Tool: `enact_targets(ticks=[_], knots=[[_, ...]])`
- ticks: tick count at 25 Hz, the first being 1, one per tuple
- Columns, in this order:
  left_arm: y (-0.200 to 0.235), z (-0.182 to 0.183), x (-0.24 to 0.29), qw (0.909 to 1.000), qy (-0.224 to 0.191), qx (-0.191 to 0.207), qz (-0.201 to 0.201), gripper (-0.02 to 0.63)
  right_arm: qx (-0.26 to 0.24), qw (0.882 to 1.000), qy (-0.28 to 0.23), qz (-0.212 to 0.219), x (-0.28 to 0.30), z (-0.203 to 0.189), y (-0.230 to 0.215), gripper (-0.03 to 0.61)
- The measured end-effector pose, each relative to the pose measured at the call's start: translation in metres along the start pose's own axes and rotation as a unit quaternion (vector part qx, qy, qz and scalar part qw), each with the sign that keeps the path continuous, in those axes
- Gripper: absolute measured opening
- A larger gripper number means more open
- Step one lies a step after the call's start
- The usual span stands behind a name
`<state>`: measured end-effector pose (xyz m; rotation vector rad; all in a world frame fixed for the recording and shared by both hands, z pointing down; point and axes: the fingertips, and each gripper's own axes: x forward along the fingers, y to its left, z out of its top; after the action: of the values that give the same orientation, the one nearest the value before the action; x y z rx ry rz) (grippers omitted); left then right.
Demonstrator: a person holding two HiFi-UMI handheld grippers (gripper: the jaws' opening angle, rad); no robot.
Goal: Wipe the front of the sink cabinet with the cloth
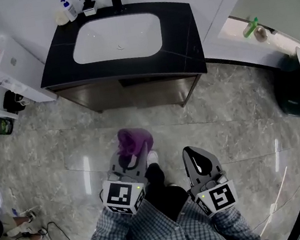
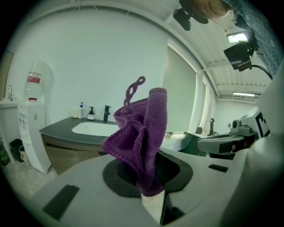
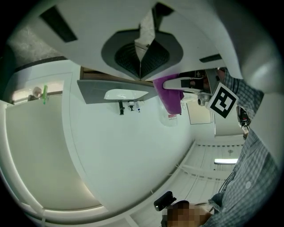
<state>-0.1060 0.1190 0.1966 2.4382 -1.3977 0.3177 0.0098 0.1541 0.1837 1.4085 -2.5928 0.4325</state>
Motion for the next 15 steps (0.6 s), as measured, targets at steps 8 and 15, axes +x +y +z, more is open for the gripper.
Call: enact_targets(ticks=[8, 15], knots=[[0.066, -0.004, 0.058, 0.9996, 0.025, 0.005, -0.012, 0.072, 0.021, 0.999, 0.024, -0.026, 0.072, 0.004, -0.023, 0.018], [0.112, -0.037, 0.099, 0.9984, 0.056, -0.012, 0.005, 0.072, 0.048, 0.997, 0.049, -0.029, 0.105, -0.019, -0.038, 0.018]])
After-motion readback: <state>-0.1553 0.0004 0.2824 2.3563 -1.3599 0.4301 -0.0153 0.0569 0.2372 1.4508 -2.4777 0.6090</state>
